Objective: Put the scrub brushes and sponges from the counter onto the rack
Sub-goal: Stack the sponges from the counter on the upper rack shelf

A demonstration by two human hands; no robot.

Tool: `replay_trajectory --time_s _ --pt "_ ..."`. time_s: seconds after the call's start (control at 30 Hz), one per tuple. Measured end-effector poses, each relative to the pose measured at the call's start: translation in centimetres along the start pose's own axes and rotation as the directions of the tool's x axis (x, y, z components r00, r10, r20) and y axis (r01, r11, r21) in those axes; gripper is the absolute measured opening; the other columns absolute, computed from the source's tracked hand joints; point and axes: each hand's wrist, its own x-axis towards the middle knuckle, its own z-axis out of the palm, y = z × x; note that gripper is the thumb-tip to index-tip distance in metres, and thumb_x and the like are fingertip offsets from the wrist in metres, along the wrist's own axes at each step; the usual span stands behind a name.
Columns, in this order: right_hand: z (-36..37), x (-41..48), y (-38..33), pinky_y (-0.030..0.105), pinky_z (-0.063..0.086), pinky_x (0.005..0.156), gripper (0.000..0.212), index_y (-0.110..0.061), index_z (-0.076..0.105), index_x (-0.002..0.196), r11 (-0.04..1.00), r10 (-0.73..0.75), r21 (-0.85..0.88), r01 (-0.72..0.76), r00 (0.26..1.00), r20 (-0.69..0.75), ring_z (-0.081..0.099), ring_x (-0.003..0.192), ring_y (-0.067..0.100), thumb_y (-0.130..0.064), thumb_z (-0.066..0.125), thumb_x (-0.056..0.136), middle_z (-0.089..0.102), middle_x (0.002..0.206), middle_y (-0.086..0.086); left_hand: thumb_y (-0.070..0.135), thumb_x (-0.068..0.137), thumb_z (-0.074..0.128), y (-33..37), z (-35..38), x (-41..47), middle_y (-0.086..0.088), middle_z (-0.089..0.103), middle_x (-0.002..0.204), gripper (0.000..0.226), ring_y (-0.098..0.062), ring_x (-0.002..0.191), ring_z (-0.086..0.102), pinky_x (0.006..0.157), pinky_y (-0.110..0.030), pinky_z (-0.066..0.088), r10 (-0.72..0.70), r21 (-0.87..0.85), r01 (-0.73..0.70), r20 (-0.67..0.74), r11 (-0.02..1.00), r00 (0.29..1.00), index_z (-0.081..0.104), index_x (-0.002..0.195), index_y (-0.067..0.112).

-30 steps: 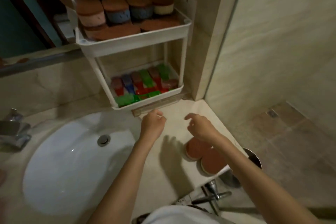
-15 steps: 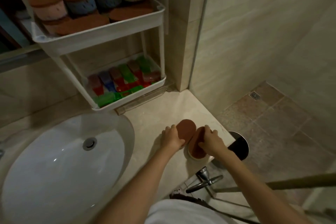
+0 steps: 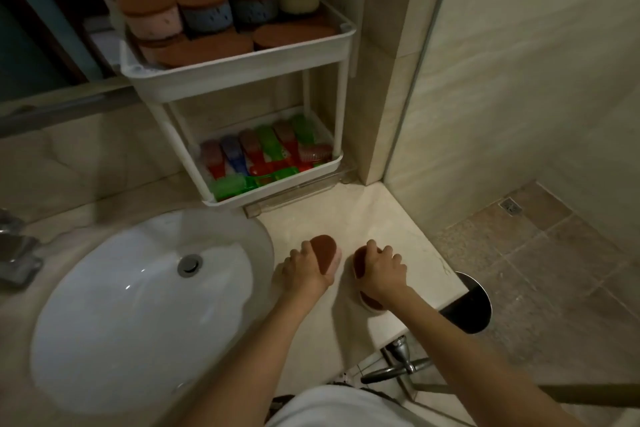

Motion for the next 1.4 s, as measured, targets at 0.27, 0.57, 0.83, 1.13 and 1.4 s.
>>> replay_trajectory --time_s 0.27,0.57,0.83,1.13,1.4 --pt "-7.6 -0.9 -4.4 0.037 0.046 0.088 0.065 -0.009 0.037 0.127 0.948 -0.301 0.041 0.317 0.929 -0.217 0.048 0.110 0.032 -0.020 0.072 0.074 0.043 0.127 0.015 0.029 0.077 0.070 -1.4 -8.7 -0.2 -0.011 0.035 0.141 0.077 -0.029 0.130 0.037 0.106 -0.038 0.035 0.035 -0.178 -0.091 -0.294 0.980 0.955 0.029 0.140 0.011" --pt "-19.5 -3.4 -10.4 0.026 0.032 0.071 0.046 -0.007 0.048 0.106 0.763 -0.534 -0.005 0.647 0.625 -0.570 0.049 0.103 0.032 -0.017 0.074 0.069 0.050 0.114 0.014 0.007 0.074 0.067 0.0 -23.1 -3.4 -0.008 0.034 0.145 0.081 -0.028 0.132 0.036 0.109 -0.037 0.032 0.189 -0.133 -0.389 -0.705 0.912 0.683 0.028 0.145 0.014" --pt "-28.1 -2.2 -15.4 0.028 0.044 0.082 0.050 -0.011 0.044 0.113 0.658 -0.625 -0.077 0.749 0.486 -0.612 0.049 0.107 0.023 -0.008 0.073 0.072 0.049 0.118 0.007 0.020 0.080 0.066 1.0 -31.5 -1.5 -0.007 0.029 0.143 0.083 -0.028 0.133 0.026 0.108 -0.038 0.031 0.204 -0.008 -0.314 -0.746 0.949 0.634 0.018 0.149 0.024" --pt "-30.5 1.7 -17.3 0.037 0.048 0.093 0.058 -0.011 0.037 0.124 0.640 -0.744 -0.171 0.749 0.548 -0.382 0.050 0.114 0.027 0.007 0.063 0.076 0.049 0.126 0.011 0.023 0.079 0.065 0.9 -33.1 1.6 -0.006 0.032 0.143 0.084 -0.027 0.133 0.028 0.107 -0.035 0.031 0.221 0.013 -0.257 -0.552 0.966 0.804 0.020 0.150 0.022" --pt "-30.0 3.8 -18.1 0.040 0.049 0.095 0.061 -0.013 0.039 0.126 0.624 -0.758 -0.147 0.767 0.549 -0.352 0.049 0.118 0.027 0.006 0.065 0.075 0.048 0.129 0.010 0.025 0.080 0.064 0.9 -33.3 2.6 -0.004 0.031 0.145 0.083 -0.025 0.134 0.027 0.109 -0.035 0.030 0.223 0.018 -0.251 -0.524 0.968 0.822 0.020 0.150 0.022"
